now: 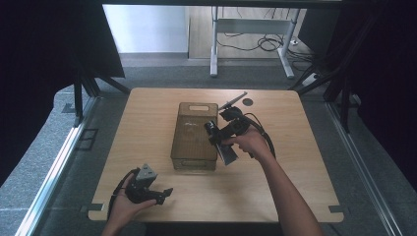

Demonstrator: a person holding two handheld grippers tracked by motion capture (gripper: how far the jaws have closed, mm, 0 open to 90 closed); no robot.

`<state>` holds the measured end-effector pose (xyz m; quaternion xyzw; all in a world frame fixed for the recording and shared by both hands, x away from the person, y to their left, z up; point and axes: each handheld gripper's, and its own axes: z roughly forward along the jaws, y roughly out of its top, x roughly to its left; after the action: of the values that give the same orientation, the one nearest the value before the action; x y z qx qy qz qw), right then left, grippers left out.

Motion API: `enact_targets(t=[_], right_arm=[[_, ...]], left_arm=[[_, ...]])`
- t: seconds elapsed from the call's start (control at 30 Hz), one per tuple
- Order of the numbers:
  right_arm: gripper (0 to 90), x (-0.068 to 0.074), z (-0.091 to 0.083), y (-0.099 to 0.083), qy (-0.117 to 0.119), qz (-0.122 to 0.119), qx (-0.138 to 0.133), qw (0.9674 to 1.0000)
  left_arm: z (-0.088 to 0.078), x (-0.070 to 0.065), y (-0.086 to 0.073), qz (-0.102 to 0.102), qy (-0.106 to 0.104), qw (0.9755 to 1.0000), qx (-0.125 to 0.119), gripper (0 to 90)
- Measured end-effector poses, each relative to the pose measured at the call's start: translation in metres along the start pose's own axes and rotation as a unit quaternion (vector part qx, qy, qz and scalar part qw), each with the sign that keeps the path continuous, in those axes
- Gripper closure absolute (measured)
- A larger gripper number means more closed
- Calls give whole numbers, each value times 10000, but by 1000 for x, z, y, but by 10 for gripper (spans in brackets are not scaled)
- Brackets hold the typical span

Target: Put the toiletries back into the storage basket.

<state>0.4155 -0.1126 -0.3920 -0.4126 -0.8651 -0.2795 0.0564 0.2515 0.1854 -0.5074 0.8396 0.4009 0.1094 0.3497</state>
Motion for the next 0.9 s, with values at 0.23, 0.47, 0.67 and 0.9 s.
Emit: enact_targets(t=[0.23,0.47,0.67,0.9], right_arm=[[471,4,7,10,87,-7,20,10000],[472,8,14,19,125,-41,64,9999],[472,14,18,26,129,-70,91,9999],[472,18,24,30,170,-106,130,9997]], left_arm=[[0,1,0,1,-6,10000,5,191],[1,0,0,-5,-22,10000,8,189],[1,1,0,-1,-12,10000,5,189],[0,0,0,-3,-15,10000,5,189]])
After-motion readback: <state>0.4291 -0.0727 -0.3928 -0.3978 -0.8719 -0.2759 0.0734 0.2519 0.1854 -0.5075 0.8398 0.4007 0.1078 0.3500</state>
